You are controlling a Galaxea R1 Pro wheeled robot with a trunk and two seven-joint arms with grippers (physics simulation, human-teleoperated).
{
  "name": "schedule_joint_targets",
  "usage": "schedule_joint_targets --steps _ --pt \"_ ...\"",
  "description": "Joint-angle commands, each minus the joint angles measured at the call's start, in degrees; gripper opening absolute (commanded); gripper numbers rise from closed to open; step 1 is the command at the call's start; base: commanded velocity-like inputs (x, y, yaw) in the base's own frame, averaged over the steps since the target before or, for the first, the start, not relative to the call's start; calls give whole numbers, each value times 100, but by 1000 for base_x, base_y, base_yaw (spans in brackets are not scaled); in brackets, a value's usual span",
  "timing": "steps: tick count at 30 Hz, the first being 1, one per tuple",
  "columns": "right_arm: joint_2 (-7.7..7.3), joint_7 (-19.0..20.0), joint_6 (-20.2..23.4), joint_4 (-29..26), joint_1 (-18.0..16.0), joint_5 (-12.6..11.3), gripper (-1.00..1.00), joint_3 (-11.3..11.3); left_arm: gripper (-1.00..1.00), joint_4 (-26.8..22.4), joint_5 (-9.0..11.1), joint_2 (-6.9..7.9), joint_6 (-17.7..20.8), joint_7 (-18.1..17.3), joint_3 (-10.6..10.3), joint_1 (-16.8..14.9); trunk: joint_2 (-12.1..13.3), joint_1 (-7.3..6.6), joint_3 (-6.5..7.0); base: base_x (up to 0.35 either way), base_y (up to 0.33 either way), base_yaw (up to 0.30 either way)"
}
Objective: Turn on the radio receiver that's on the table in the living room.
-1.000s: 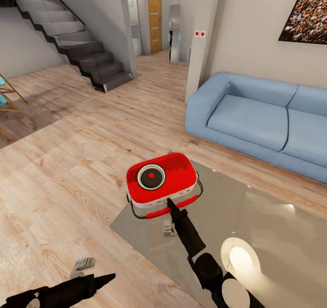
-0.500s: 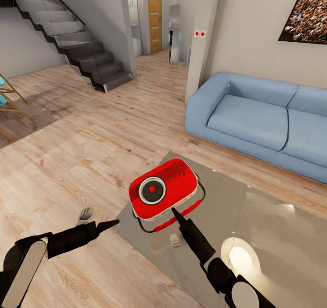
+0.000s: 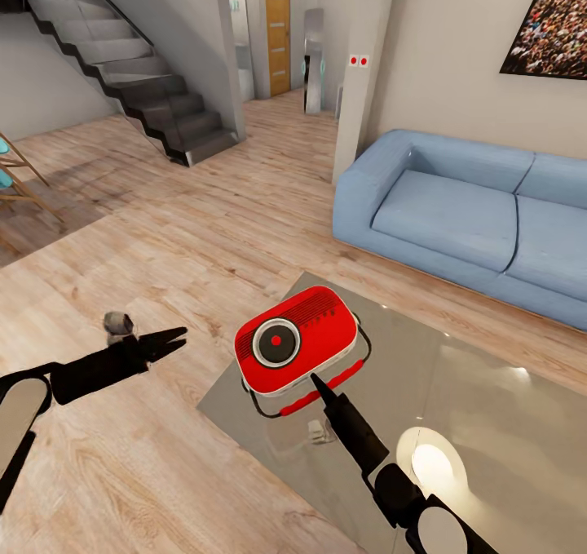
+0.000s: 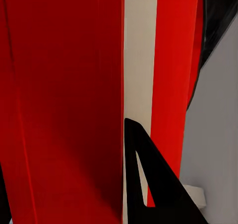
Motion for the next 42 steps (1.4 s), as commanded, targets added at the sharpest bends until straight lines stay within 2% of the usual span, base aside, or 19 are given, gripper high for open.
schedule_joint_targets --steps 1,3,5,9,12,14,17,20,22,25,26,29,40,42 --pt "1 -4 5 -5 -1 -3 -100 -2 100 -3 224 145 -4 2 0 -1 0 0 0 0 0 0" --pt "2 4 8 -1 -23 -1 -100 -6 100 -6 606 367 -8 7 0 -3 0 0 0 0 0 0" --pt "1 9 15 7 -41 0 -100 -8 100 -7 820 474 -12 11 0 -3 0 0 0 0 0 0" --pt "4 14 19 11 -52 -2 -100 -9 100 -15 945 499 -39 21 0 -5 0 0 0 0 0 0" --pt "13 19 19 12 -53 -3 -100 -9 100 -17 969 398 -50 30 -17 -11 0 0 0 0 0 0" --pt "16 22 22 12 -53 -3 -100 -9 100 -17 973 216 -52 49 -29 -12 0 0 0 0 0 0" --pt "18 24 27 2 -54 -3 -100 -9 100 -17 971 -149 -53 168 -47 -12 0 0 0 0 0 0" --pt "12 24 28 -22 -54 -3 -100 -7 100 -13 970 -592 -54 654 -104 -13 0 0 0 0 0 0" --pt "12 24 28 -33 -54 -6 -100 -7 100 -10 970 -913 -54 1057 -243 -14 0 0 0 0 0 0" --pt "10 24 28 -49 -54 -10 -100 -8 100 -10 970 -1324 -54 1357 -430 -87 0 0 0 0 0 0" --pt "10 24 28 -56 -54 -10 -100 -8 -100 -11 970 -1411 -54 1395 -459 -119 0 0 0 0 0 0" --pt "10 24 28 -65 -54 -12 -100 -9 -100 -13 970 -1554 -54 1452 -501 -206 0 0 0 0 0 0" --pt "49 36 146 -67 -54 -8 -100 -9 -100 -14 976 -1690 -54 1464 -516 -362 0 0 0 0 0 0" --pt "53 40 214 -67 -54 -5 -100 -5 -100 -12 978 -1790 -54 1467 -574 -451 0 0 0 0 0 0"
